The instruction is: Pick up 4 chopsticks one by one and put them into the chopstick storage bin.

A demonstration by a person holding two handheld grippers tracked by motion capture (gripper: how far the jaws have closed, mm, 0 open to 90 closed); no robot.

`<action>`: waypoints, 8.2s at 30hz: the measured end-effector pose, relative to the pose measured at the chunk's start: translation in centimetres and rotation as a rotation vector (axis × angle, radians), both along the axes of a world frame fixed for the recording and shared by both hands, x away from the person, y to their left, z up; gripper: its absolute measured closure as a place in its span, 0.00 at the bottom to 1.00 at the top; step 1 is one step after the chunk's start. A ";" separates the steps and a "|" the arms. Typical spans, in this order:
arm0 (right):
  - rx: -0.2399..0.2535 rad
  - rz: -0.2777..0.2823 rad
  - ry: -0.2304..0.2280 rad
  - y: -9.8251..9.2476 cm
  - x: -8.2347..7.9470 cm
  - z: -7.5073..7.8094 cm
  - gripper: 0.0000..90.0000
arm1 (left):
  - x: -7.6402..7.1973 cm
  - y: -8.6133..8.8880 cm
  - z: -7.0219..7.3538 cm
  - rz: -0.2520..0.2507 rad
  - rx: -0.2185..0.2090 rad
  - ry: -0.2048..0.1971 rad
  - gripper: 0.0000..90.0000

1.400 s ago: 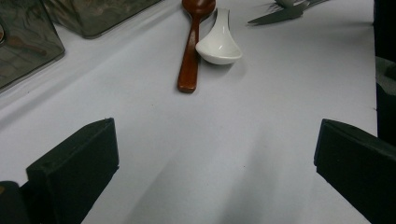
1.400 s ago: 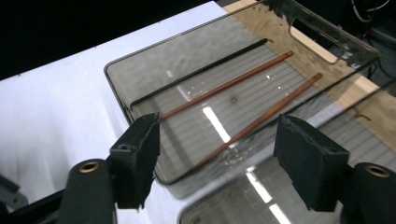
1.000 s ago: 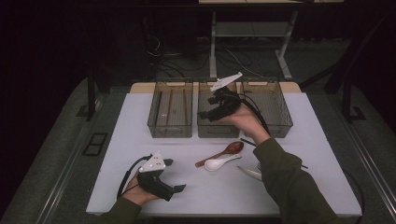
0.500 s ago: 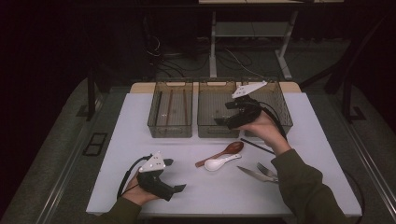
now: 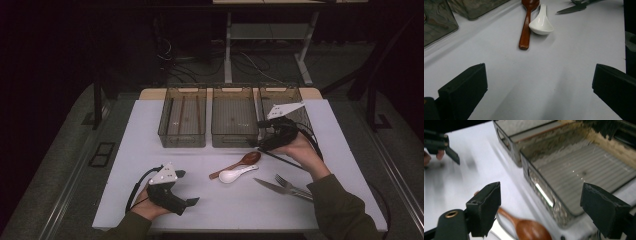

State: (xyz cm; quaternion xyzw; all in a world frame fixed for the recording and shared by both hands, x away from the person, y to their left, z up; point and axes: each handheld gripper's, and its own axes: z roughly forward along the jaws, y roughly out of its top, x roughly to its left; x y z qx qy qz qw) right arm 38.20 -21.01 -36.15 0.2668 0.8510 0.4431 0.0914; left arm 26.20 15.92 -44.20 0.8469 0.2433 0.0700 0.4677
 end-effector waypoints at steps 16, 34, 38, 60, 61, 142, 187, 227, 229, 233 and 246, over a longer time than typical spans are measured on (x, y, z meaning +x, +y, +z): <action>-0.067 -0.025 0.049 -5.4 -2.9 -2.7 0.21 | -0.1 0.1 0.1 -0.002 0.000 -0.001 0.00; -0.156 -0.077 0.120 -11.3 -4.3 -6.0 0.56 | -0.1 0.0 0.1 -0.004 0.001 -0.006 0.00; -0.181 -0.086 0.133 -11.9 -4.0 -6.6 0.67 | -0.1 0.0 0.1 -0.004 0.001 -0.008 0.00; -0.215 -0.039 0.123 -11.8 -3.0 -8.1 0.88 | -0.2 -0.1 0.1 -0.010 0.004 -0.005 0.00; -0.220 -0.035 0.119 -11.7 -2.9 -8.2 0.88 | -0.2 -0.1 0.1 -0.010 0.005 -0.005 0.00; 0.020 -0.014 0.023 -8.1 -1.8 -0.9 0.95 | 0.0 0.0 -0.2 -0.006 0.012 0.005 0.00; -0.052 -0.039 0.028 6.9 4.3 1.3 0.95 | -0.2 -0.3 0.0 -0.015 -0.006 0.005 0.00; -0.229 -0.112 0.084 21.4 12.0 0.1 0.95 | -0.2 -0.4 0.1 -0.035 -0.038 -0.003 0.00; -0.250 -0.125 0.080 21.9 12.4 0.0 0.95 | -0.3 -0.4 0.1 -0.035 -0.042 -0.002 0.00; -0.254 -0.147 0.089 22.7 12.9 -0.1 0.95 | -0.2 -0.4 0.1 -0.042 -0.037 -0.004 0.00; -0.178 -0.155 0.099 22.2 12.8 0.7 0.61 | -0.2 -0.3 0.2 -0.044 -0.033 -0.003 0.00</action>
